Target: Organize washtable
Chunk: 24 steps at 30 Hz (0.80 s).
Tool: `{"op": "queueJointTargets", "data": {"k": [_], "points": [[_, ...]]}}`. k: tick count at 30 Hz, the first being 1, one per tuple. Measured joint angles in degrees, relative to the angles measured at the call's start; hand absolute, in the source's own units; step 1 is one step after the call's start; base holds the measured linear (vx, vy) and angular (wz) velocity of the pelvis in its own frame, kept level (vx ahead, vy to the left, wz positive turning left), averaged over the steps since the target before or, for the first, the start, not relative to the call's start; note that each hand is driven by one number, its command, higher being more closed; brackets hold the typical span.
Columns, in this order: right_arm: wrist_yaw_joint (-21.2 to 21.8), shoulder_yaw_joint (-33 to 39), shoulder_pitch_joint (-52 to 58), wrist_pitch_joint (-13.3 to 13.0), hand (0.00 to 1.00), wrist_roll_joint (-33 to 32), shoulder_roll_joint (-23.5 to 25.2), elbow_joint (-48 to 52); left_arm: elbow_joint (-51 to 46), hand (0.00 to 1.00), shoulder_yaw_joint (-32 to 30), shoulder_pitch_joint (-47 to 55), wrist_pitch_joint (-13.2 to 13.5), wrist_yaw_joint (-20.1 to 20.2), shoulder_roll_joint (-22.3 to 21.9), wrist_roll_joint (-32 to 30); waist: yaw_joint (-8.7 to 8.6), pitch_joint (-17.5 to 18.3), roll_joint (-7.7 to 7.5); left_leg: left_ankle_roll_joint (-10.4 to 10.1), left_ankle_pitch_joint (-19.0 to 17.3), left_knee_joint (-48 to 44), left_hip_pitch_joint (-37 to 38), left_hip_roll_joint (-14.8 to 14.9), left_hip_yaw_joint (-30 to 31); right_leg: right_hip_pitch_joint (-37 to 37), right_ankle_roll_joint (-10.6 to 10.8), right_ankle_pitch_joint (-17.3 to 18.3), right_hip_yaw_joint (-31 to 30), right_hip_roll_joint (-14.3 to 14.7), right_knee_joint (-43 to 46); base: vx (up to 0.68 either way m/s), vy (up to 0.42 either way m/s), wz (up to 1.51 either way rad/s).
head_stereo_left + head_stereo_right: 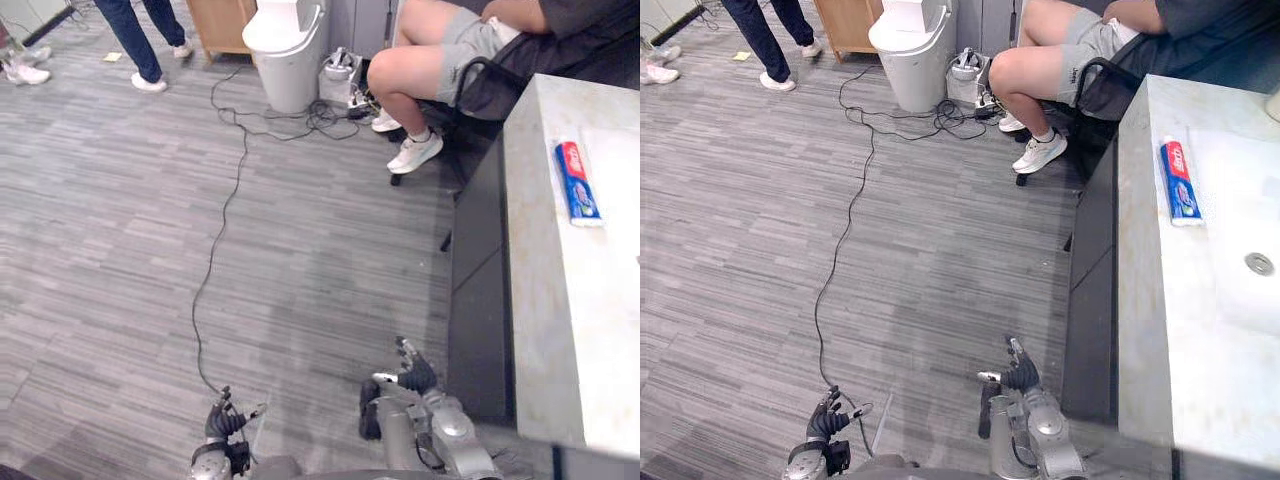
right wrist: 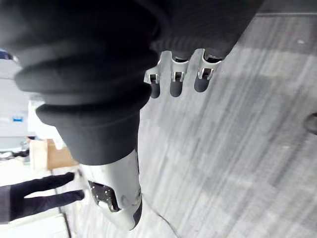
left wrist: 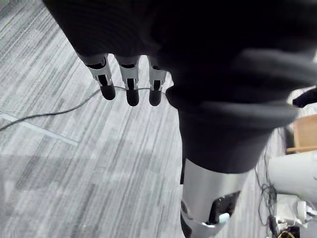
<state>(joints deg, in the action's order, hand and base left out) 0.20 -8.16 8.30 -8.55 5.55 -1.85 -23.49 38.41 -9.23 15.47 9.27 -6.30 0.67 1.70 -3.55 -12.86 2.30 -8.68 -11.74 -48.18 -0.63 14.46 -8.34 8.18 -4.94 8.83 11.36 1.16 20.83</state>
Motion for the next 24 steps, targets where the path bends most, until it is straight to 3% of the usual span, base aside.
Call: {"op": "queueJointTargets", "data": {"k": [1,3,5,6,8,10,11,12,13,14,15,16,17,18,19,20,21,23,24], "points": [[0.0,-0.3,0.1,-0.1,0.00,0.0,0.3,0.9,-0.3,0.00,0.1,0.4,0.0,0.0,-0.4,0.0,0.32,0.0,-0.11,0.2,-0.1,-3.9,-1.2,0.9,-0.6,-1.8,-0.4,0.5,-0.8,0.7,-0.6,0.50,-0.112,-0.93],[-0.6,0.2,0.0,-0.1,0.00,0.1,1.7,2.4,-1.9,0.00,0.3,0.1,0.0,0.0,-1.1,0.0,1.26,0.4,-1.61,3.3,-2.0,-8.1,-7.4,1.4,-3.5,-7.4,-1.8,1.9,-4.7,1.1,-4.6,0.51,-0.077,-0.81],[-1.0,0.6,0.8,0.0,0.00,0.1,1.9,2.4,-3.6,0.00,0.4,0.0,0.0,0.0,-1.2,0.0,1.59,0.7,-2.46,4.9,-2.9,-2.2,-11.5,0.0,-4.3,-10.8,-1.2,2.0,-7.5,0.7,-7.4,0.44,0.020,-0.72],[-1.3,1.1,1.4,0.1,0.00,0.2,1.9,2.4,-4.2,0.00,0.8,0.1,0.0,0.1,-1.2,-0.1,1.73,0.5,-2.71,5.1,-3.1,3.9,-13.6,-2.5,-2.5,-13.0,-0.7,2.4,-9.6,0.2,-8.7,0.45,0.083,-0.81],[-1.3,1.6,3.0,0.1,0.00,0.3,1.7,2.3,-4.7,0.00,1.9,0.0,0.0,0.1,-1.2,-0.1,3.15,0.5,-2.97,4.0,-2.3,15.9,-15.8,-7.1,3.7,-15.0,0.4,3.5,-13.8,-1.2,-9.9,0.40,0.157,-1.05],[-1.3,1.6,3.9,0.1,0.00,0.3,1.4,2.3,-5.5,0.00,2.6,0.4,0.0,0.0,-1.2,-0.1,3.46,0.6,-2.97,1.4,-0.4,25.1,-17.5,-9.6,8.9,-16.4,2.4,5.4,-17.8,-2.2,-10.0,0.44,0.276,-1.19],[-1.3,1.6,4.4,0.1,0.00,0.3,1.3,2.3,-6.0,0.00,3.0,0.7,0.1,-0.1,-1.3,-0.1,3.71,0.9,-2.55,0.2,0.4,28.6,-17.8,-9.5,10.4,-16.8,3.3,6.7,-20.0,-2.2,-9.7,0.56,0.433,-1.41],[-1.3,1.6,5.1,0.1,0.00,0.3,1.2,2.4,-6.5,0.00,3.7,1.4,0.1,-0.2,-1.6,-0.1,4.47,1.6,-1.96,0.3,0.9,29.7,-17.7,-8.6,11.2,-17.2,4.3,8.5,-22.6,-1.8,-9.0,0.48,0.411,-1.66],[-1.2,1.7,5.9,0.2,0.00,0.3,1.3,2.0,-6.6,0.00,4.2,2.0,0.1,-0.2,-1.7,-0.1,4.94,2.7,-2.35,2.1,5.7,25.6,-17.5,-8.4,10.0,-17.6,5.5,11.0,-26.6,-2.2,-7.3,0.50,0.440,-1.67],[-1.1,1.5,7.0,0.2,0.00,0.3,1.8,2.0,-7.0,0.00,4.1,2.1,0.1,-0.1,-0.9,-0.1,4.71,3.7,-4.17,3.6,6.1,23.0,-17.6,-8.6,8.1,-17.4,5.8,11.4,-28.1,-3.5,-6.0,0.48,0.425,-1.67],[-1.1,1.1,7.6,0.2,0.00,0.5,3.0,2.0,-7.2,0.00,4.0,1.9,0.1,-0.2,0.5,-0.1,4.63,5.2,-6.21,5.0,4.2,21.7,-17.1,-8.7,4.4,-15.3,6.1,11.1,-28.2,-5.2,-3.2,0.45,0.398,-1.20],[-1.0,1.2,7.9,0.2,0.00,0.6,3.5,2.0,-7.4,0.00,4.0,1.6,0.1,-0.2,1.0,-0.1,4.47,5.9,-7.45,5.9,3.8,22.0,-16.4,-8.6,2.5,-13.8,7.1,10.4,-27.5,-5.9,-1.3,0.42,0.349,-1.32],[-0.8,1.5,7.9,0.2,0.00,0.6,3.5,1.7,-7.5,0.00,4.1,0.6,0.0,-0.2,1.5,-0.1,4.34,6.4,-9.01,6.8,3.3,23.4,-13.8,-8.4,-0.9,-11.3,10.3,8.7,-23.4,-7.7,3.2,0.44,0.358,-1.50],[-0.8,3.2,7.0,0.0,0.00,0.6,3.6,0.1,-7.3,0.00,4.8,-0.5,-0.1,-0.2,1.5,-0.2,4.30,6.4,-9.58,7.2,3.0,27.4,-8.4,-8.6,-5.3,-8.5,10.6,8.5,-13.4,-11.5,8.2,0.40,0.344,-1.36],[-0.8,3.5,6.7,0.0,0.00,0.6,3.7,-0.4,-7.3,0.00,5.0,-0.7,0.0,-0.2,1.5,-0.2,4.27,6.3,-9.47,7.2,3.0,28.4,-7.2,-8.6,-6.3,-8.2,10.5,8.6,-11.1,-12.1,8.9,0.30,0.276,-1.43],[-0.8,4.8,5.4,0.0,0.00,0.7,3.7,-2.8,-7.3,0.00,5.2,-1.2,0.0,-0.1,1.5,-0.2,4.04,6.2,-8.57,7.3,3.1,32.4,-2.6,-8.6,-9.9,-7.0,9.5,9.2,-1.7,-14.0,10.7,0.21,0.253,-1.35],[-0.8,5.5,4.0,0.0,0.00,0.7,3.6,-5.4,-6.3,0.00,4.4,-2.0,0.1,-0.2,1.8,-0.2,3.41,6.2,-7.44,7.5,3.2,35.3,1.2,-8.2,-13.5,-5.9,9.0,9.5,5.0,-13.5,10.0,0.19,0.231,-1.44],[-0.8,5.9,1.3,0.0,0.00,0.8,3.2,-9.3,-4.3,0.00,2.8,-3.1,0.0,-0.2,2.6,-0.3,2.52,6.0,-6.14,7.6,3.3,37.8,3.9,-7.3,-18.4,-3.1,8.5,9.2,11.4,-10.8,7.3,0.18,0.180,-1.43],[-0.9,6.8,-0.5,0.1,0.00,0.8,3.0,-11.5,-2.6,0.00,1.9,-4.3,-0.1,-0.2,3.2,-0.2,2.41,5.4,-5.18,7.6,3.2,38.7,5.2,-6.5,-21.6,-1.1,6.2,7.9,19.2,-9.9,5.5,0.14,0.112,-1.47]]}}
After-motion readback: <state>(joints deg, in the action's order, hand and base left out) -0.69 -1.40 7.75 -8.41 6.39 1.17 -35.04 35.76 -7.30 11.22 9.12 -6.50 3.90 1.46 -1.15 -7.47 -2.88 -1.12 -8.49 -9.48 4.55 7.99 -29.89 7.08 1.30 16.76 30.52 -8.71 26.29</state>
